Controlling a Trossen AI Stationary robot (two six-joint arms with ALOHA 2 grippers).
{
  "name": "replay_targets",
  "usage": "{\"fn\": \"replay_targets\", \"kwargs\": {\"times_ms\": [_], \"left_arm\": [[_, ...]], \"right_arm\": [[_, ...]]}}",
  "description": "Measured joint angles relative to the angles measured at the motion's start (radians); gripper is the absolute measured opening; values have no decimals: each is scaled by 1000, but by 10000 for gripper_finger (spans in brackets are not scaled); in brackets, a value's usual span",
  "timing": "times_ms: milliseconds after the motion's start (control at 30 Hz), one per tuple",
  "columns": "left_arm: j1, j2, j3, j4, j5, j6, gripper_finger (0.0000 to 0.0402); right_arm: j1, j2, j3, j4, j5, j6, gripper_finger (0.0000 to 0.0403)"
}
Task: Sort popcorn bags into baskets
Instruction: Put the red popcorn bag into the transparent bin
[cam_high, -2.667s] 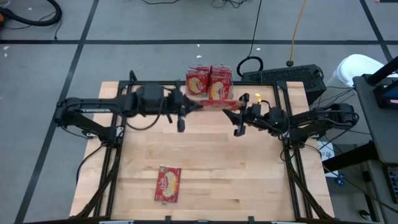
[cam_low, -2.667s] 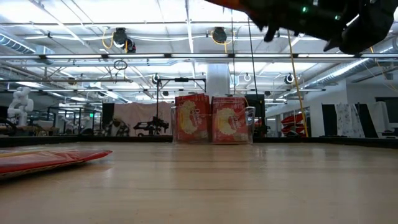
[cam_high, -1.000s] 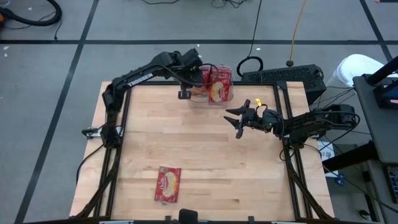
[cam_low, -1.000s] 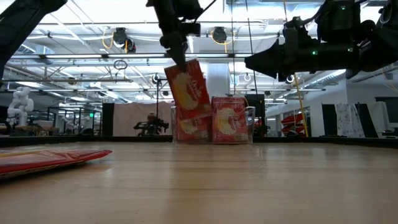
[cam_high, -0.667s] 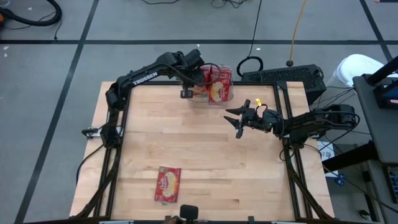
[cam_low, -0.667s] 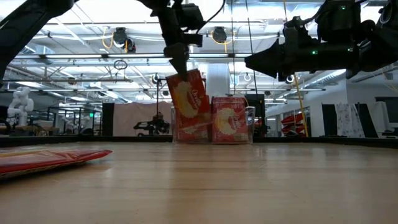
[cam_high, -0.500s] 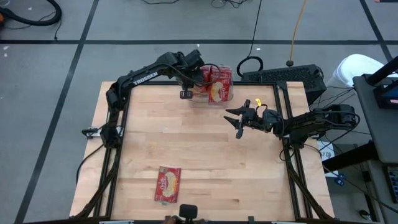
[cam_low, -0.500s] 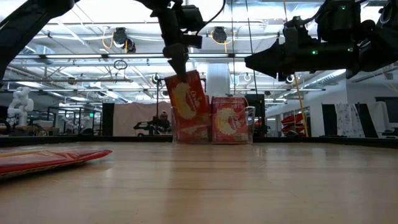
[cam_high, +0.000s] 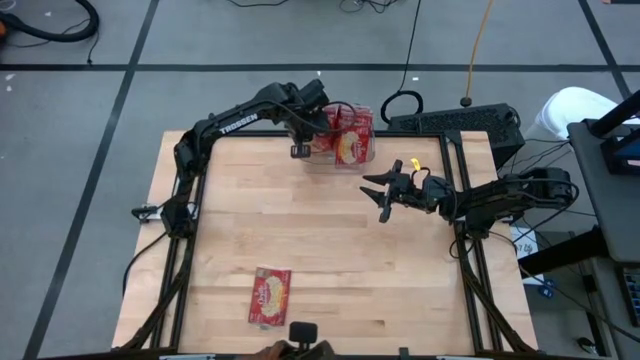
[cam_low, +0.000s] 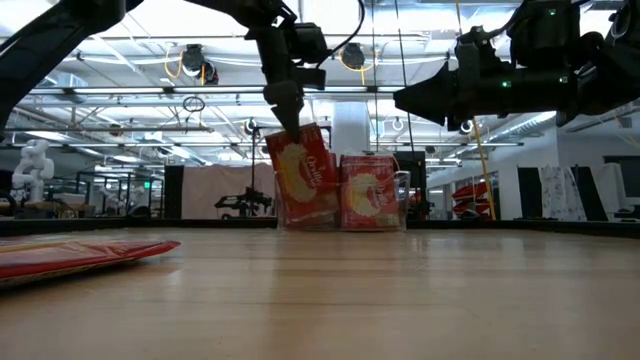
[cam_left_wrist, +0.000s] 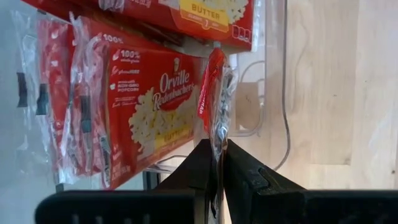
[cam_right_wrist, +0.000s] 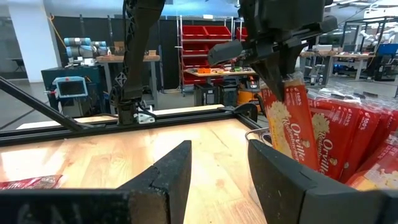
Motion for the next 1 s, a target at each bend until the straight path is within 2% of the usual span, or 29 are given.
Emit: {"fn": "replay_targets", "kwargs": {"times_ms": [233, 433, 667, 933, 1000], "left_arm": [[2, 31, 0, 13, -33, 0, 40], [5, 43, -1, 33, -73, -1, 96], [5, 43, -1, 182, -105, 4, 148], [5, 43, -1, 210, -131, 1, 161], [5, 43, -1, 212, -111, 0, 161]], "right_arm": [[0, 0, 0, -1, 0, 0, 153], [0, 0, 0, -1, 0, 14, 153], [0, 0, 0, -4, 0, 18, 153], [0, 0, 0, -24, 0, 17, 153], [0, 0, 0, -30, 0, 17, 153]]}}
